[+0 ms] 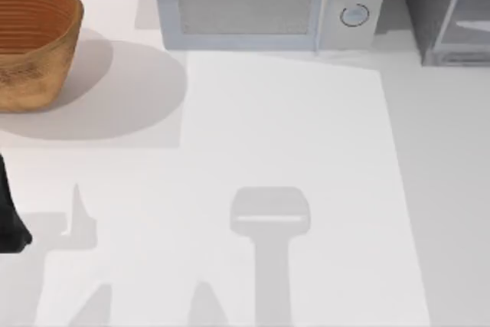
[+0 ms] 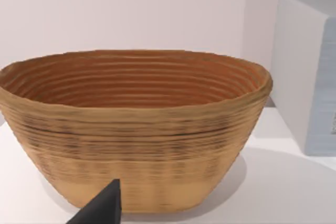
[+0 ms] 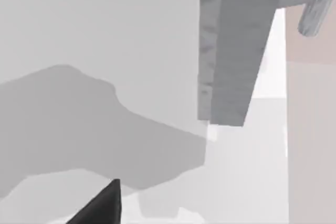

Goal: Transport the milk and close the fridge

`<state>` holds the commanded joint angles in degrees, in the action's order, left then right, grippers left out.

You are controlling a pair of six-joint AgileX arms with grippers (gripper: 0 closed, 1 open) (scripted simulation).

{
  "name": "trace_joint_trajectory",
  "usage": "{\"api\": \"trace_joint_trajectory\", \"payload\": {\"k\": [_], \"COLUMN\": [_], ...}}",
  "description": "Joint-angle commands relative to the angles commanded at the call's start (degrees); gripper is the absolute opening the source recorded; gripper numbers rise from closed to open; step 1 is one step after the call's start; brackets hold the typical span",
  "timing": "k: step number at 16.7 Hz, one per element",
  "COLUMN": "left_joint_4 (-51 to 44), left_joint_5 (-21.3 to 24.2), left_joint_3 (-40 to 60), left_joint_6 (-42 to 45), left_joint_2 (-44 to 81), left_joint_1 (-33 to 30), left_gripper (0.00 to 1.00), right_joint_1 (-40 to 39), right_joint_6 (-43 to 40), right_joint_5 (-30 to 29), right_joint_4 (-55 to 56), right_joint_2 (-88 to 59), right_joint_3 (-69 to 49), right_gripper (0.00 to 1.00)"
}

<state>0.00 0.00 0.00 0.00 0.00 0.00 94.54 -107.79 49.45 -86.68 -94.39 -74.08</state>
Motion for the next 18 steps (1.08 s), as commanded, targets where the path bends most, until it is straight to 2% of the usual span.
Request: {"api": "trace_joint_trajectory", "payload": {"k": [4,11,14,18], "left_joint_4": [0.0,0.0,0.0,0.0], "left_joint_5": [0.0,0.0,0.0,0.0], "left_joint_3": [0.0,0.0,0.0,0.0], "left_joint_6": [0.0,0.0,0.0,0.0], "left_joint_2": [0.0,0.0,0.0,0.0], "left_joint_1": [0.0,0.0,0.0,0.0], "left_gripper": [1.00,1.00,1.00,1.00], "right_joint_1": [8.4,8.9,5.2,-5.9], "right_joint_6": [-8.5,-9.1,-5.3,8.0], "right_joint_5": [4.3,4.6,4.4,3.4], "right_joint_4": [1.9,2.1,5.2,15.9], "right_joint_2": [-9.0,-9.7,-10.3,-11.7], "right_joint_3": [-2.1,-2.1,-2.5,-3.8], "right_gripper": [1.00,1.00,1.00,1.00]}}
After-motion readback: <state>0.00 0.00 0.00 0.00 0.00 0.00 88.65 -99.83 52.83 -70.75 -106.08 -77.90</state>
